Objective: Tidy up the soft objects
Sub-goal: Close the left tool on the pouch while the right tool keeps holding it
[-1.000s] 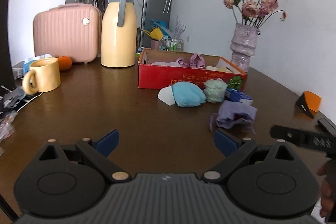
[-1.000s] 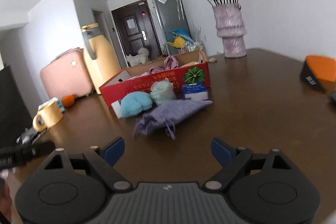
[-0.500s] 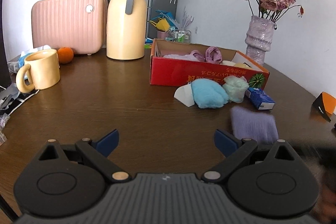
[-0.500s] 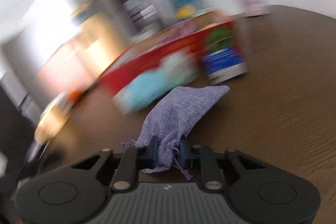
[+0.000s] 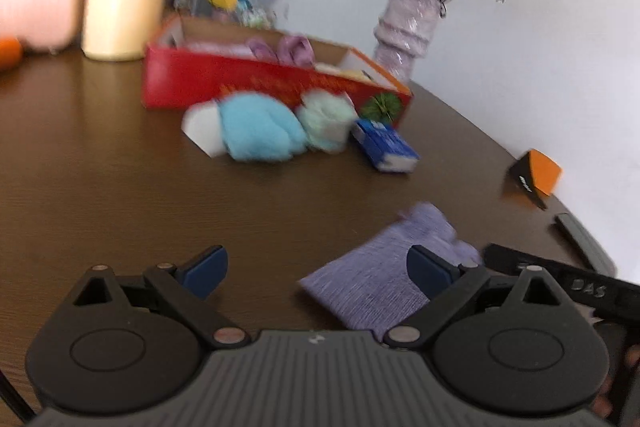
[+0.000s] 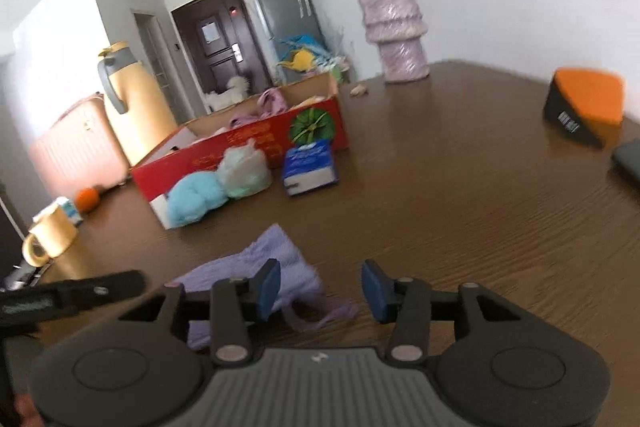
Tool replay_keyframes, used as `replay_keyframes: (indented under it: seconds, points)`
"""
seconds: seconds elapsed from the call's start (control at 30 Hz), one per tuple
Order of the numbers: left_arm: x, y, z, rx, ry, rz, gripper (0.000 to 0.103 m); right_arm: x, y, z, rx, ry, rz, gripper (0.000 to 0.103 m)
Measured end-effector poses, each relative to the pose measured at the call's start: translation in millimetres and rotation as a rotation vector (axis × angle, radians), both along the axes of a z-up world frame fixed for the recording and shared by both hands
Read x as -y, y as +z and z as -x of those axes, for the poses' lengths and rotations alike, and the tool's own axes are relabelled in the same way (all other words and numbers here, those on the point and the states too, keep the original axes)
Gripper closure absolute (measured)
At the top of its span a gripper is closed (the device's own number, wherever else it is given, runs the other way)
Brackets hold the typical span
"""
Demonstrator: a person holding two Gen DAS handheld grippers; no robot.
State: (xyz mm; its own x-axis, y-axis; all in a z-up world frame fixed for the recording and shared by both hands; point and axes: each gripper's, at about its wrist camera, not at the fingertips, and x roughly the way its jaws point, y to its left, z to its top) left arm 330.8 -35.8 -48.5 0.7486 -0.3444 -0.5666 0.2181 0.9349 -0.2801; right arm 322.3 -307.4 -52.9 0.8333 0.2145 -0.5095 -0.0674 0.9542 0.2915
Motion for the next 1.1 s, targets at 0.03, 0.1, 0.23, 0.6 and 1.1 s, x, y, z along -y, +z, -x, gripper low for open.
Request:
replay_keyframes:
  seconds: [0.03,0.1,0.23,0.6,1.1]
  points:
    - [2,-4,-4,-0.020,-0.014,0.017,0.013,-1,-2,-1,-0.006,0.002,-0.005,0.058]
    - [3,-10,-9,-0.058,-0.037,0.048,0.016,-6,-5,-10,-0.010,0.005,-0.014,0.058]
    - [-2,-10,-9,-0.049,-0.029,0.069,0.029,-6,-6,-29,-0.013,0.047,-0.010,0.047]
    - [-30,-1,15,0.042,0.261,-0.081,0.030,-42,-9,-5,-0.005,0.218,0.089,0.067]
    - [-25,7,94,0.036,0.099,0.024,0.021,-35,12,83,0.066,0.110,0.058,0.059]
